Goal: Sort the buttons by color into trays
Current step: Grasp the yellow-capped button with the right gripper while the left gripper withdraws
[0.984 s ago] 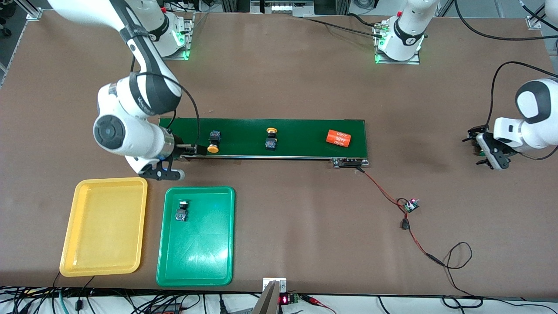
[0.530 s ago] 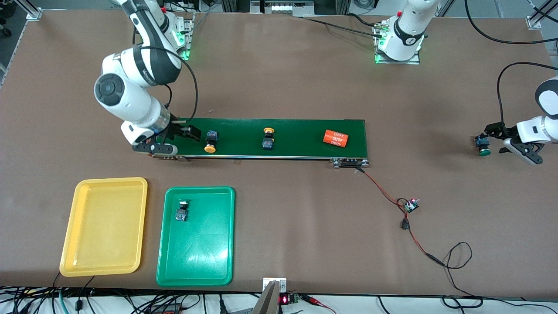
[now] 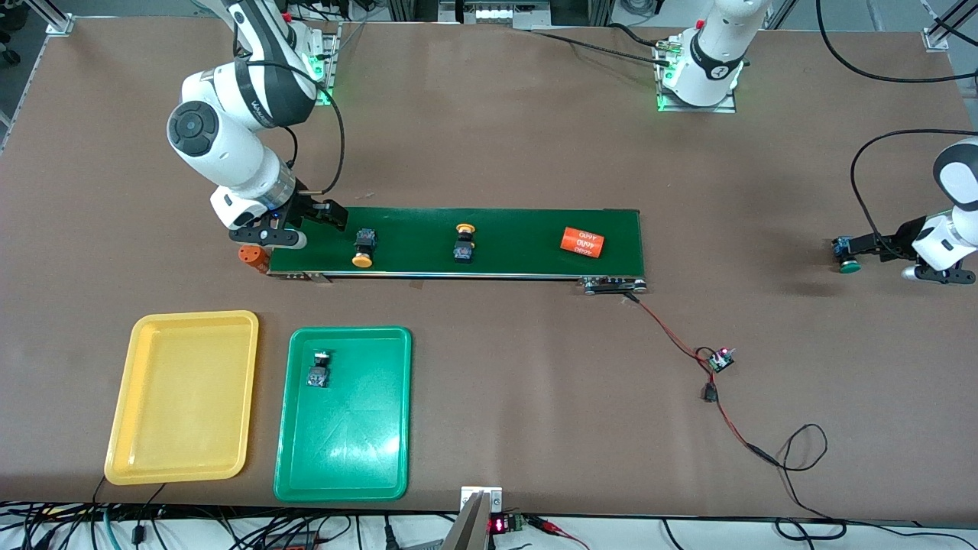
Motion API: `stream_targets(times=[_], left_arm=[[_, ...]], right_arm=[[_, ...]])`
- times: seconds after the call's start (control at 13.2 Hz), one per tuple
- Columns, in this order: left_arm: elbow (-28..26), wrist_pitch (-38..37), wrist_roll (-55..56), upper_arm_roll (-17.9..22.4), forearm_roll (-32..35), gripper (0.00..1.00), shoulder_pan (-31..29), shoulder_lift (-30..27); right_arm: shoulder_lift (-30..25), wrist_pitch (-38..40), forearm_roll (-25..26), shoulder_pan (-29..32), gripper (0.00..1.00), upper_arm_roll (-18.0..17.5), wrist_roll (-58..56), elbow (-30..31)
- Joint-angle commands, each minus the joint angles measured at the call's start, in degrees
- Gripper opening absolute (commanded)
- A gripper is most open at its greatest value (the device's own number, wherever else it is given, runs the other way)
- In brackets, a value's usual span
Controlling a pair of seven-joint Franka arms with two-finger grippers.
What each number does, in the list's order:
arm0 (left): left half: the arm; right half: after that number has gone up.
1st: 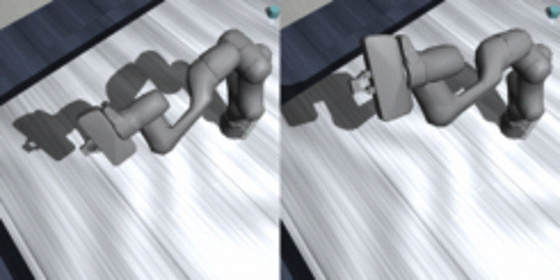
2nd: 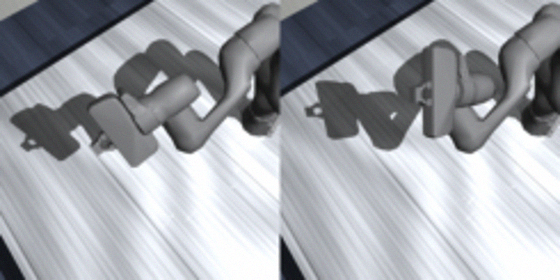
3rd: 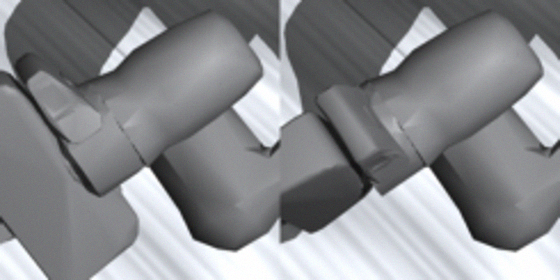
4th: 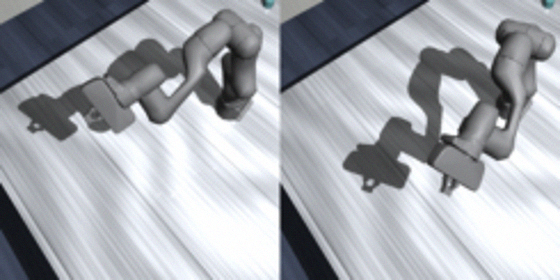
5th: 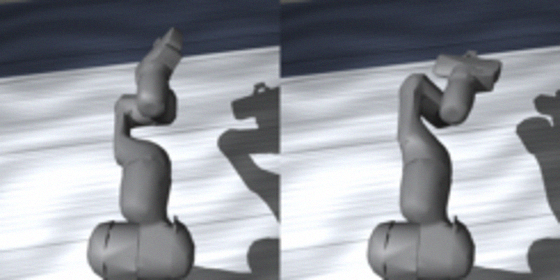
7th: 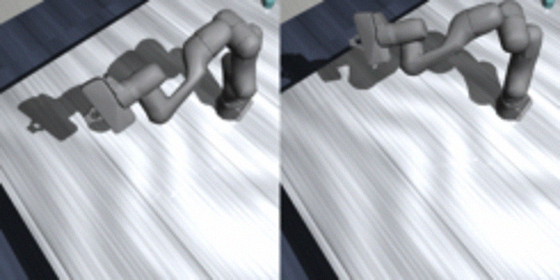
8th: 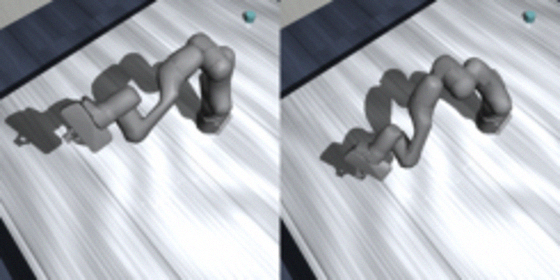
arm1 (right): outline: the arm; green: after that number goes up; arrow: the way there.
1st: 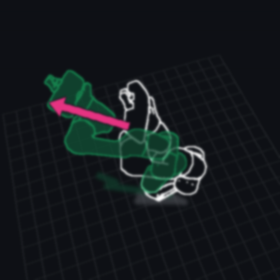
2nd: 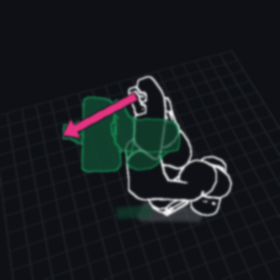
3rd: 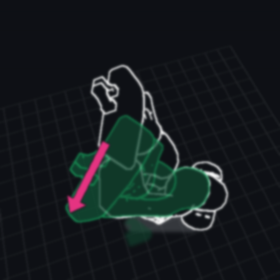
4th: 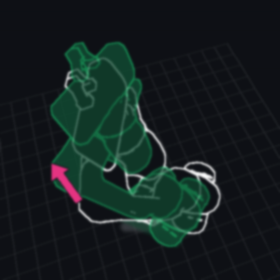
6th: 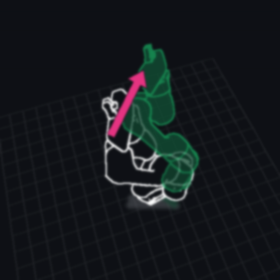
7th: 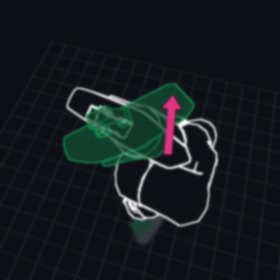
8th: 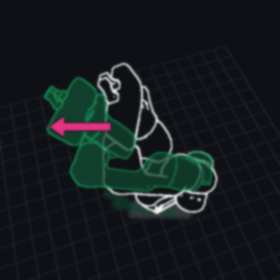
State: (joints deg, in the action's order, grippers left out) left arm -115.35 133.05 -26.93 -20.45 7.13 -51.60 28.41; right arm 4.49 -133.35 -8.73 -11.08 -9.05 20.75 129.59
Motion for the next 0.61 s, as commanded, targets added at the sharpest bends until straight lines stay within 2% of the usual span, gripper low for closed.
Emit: stream_targets(times=[0.0,0.53], left_arm=[[1.09,2.55,4.34,0.24,3.23,1.00,0.89,1.73],[0.04,3.72,1.62,0.32,5.69,1.00,0.71,2.09]], right_arm=[[1.40,-3.05,-0.94,-2.71,1.00,-0.01,3.75,0.75],[5.88,-8.07,-0.59,-4.04,1.00,-0.01,5.27,0.49]])
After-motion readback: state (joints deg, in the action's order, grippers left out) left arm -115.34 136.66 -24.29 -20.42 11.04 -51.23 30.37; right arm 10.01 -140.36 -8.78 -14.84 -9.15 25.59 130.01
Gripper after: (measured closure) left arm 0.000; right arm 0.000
